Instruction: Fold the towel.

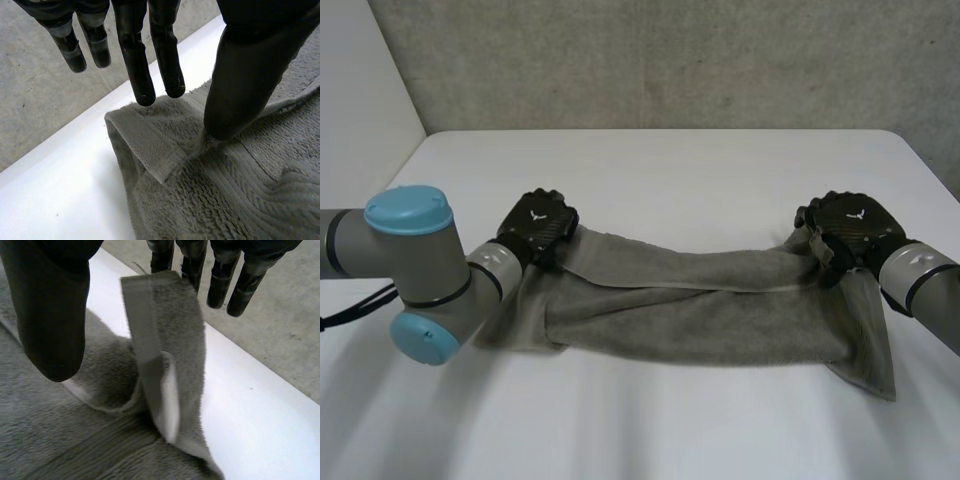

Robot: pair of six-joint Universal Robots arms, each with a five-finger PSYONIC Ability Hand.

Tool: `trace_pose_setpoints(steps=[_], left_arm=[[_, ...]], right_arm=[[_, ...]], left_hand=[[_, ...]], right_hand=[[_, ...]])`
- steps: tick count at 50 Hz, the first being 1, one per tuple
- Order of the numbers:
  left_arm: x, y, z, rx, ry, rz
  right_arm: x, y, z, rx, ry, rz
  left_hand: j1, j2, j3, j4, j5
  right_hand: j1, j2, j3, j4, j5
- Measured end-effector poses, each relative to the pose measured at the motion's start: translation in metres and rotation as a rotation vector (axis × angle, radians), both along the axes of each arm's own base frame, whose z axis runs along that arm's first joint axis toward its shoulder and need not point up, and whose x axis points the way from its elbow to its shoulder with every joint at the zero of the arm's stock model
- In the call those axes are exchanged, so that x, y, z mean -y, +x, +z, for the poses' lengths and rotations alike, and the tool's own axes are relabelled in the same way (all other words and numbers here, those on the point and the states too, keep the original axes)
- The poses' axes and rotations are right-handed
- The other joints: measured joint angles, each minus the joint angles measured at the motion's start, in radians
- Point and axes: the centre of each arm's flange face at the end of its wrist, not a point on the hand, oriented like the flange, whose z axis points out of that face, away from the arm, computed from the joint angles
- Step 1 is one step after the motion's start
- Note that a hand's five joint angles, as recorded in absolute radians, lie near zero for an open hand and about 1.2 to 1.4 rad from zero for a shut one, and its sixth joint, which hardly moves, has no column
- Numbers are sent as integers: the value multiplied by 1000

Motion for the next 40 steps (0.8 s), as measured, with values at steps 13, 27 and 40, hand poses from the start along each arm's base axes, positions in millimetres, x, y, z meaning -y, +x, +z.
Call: trace_pose_setpoints(steps=[13, 27, 40], left_arm=[[2, -1, -11, 1, 1, -1], [6, -2, -12, -6, -12, 3], [7, 2, 13, -47, -41, 21]], right_arm=[[-12, 4, -17, -181, -54, 141], [-1, 0, -40, -390, -208, 194], [30, 1, -51, -417, -347, 151]], left_hand=[[-84, -87, 0, 0, -92], [452, 490, 0, 0, 492], [456, 490, 0, 0, 492]], right_hand=[[0, 0, 0, 0, 0], [0, 0, 0, 0, 1], [311, 324, 0, 0, 368]])
